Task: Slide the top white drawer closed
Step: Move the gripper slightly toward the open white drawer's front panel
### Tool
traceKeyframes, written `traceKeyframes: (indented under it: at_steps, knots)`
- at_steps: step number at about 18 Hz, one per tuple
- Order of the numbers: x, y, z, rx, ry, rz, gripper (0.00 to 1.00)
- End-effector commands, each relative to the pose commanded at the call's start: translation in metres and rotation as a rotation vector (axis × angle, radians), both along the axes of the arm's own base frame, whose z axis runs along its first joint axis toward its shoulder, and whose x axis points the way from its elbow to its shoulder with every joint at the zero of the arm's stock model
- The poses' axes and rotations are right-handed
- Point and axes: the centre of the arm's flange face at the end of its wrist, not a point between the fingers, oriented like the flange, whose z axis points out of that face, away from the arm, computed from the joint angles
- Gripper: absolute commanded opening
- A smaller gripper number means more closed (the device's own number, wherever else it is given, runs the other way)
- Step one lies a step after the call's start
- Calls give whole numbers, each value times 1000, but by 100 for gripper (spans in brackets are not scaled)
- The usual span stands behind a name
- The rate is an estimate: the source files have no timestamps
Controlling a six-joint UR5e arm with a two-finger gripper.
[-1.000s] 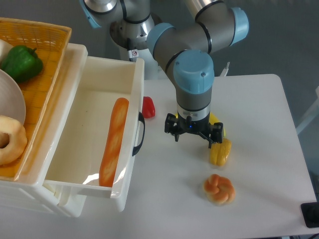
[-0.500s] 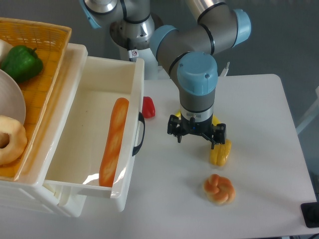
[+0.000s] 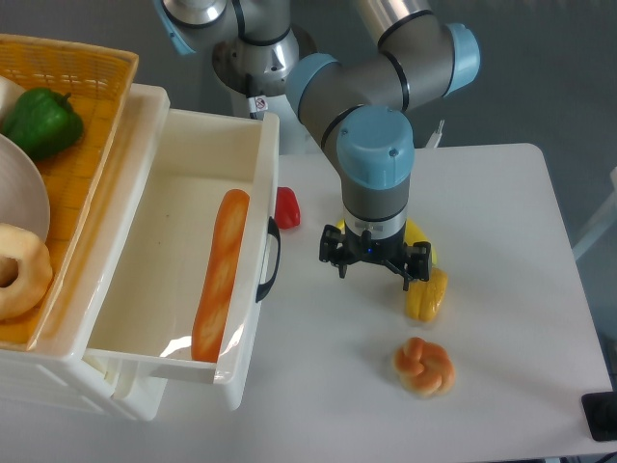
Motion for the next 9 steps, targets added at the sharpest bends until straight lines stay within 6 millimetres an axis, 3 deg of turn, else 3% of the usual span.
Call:
traceKeyframes:
  at_steps: [9]
  knots:
    - [-1, 1, -20, -9, -30, 94, 100]
